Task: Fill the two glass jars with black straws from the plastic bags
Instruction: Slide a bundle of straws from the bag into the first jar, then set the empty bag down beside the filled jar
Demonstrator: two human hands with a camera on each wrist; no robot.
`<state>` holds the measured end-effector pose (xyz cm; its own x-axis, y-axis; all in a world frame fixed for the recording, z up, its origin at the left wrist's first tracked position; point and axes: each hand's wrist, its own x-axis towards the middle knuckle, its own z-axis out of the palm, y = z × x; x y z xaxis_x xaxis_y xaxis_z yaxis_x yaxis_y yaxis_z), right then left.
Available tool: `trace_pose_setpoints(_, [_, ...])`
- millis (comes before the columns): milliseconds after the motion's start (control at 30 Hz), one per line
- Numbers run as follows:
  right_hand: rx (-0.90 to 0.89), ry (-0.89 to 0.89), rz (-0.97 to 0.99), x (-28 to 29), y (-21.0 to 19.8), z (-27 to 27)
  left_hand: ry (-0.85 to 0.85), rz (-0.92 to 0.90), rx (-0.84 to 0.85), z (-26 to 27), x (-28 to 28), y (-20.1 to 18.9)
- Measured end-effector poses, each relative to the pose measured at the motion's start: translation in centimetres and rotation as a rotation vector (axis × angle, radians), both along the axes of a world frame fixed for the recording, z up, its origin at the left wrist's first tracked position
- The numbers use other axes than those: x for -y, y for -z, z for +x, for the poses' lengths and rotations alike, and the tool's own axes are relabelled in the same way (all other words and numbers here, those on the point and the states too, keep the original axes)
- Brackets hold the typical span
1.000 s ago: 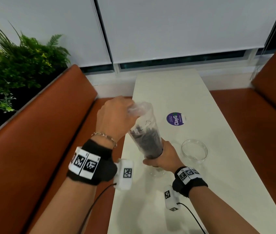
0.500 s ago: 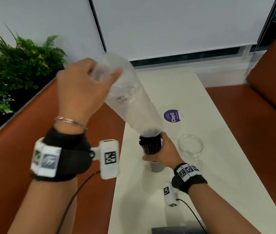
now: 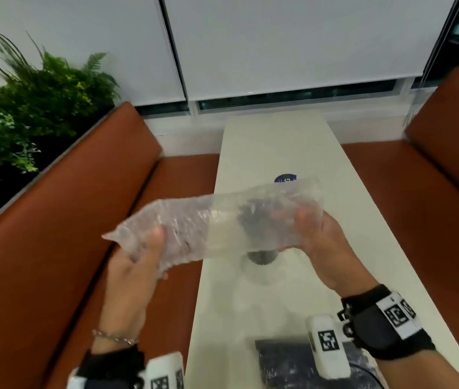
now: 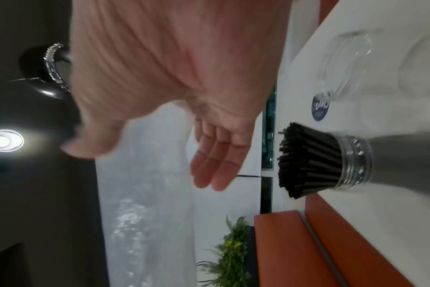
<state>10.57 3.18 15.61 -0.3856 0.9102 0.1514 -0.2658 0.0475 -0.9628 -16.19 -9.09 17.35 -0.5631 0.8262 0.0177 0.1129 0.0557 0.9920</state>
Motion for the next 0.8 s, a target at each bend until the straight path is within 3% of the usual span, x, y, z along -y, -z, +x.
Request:
trace_pose_setpoints(100, [0.261,0.291,0.063,1.4,1.9,1.5,-0.029,-0.065,0.054,1.3,1.1,4.5])
trace_pose_setpoints(167, [0.419,0.321,0.085,2.6,3.4,2.7,-0.127,-0.064,0.097,1.6,1.4,7.6])
trace_pose_setpoints(300, [0.498,0.381,0.026,4.1,6.6,5.5,-0.333,-0.166,-0.152,2.4,1.1,11.3])
trace_pose_setpoints(367, [0.539,0.374,-0.021,4.5,7.9,6.7,-0.300,-0.216,-0.242,2.9,0.8,12.6])
trace_pose_setpoints(567, [0.724,0.189,-0.234,5.6,10.0,10.6,-0.141,-0.272,-0.229,3.8,-0.4,17.7])
trace_pose_setpoints(667, [0.735,0.309,-0.256,4.8,11.1,11.5,-0.064,-0.275,-0.285,5.4,-1.8,18.9])
trace_pose_setpoints(800, [0.829,0.464,-0.172,1.8,14.0,12.1,-0.108,-0.258,-0.343,7.6,-3.9,19.6])
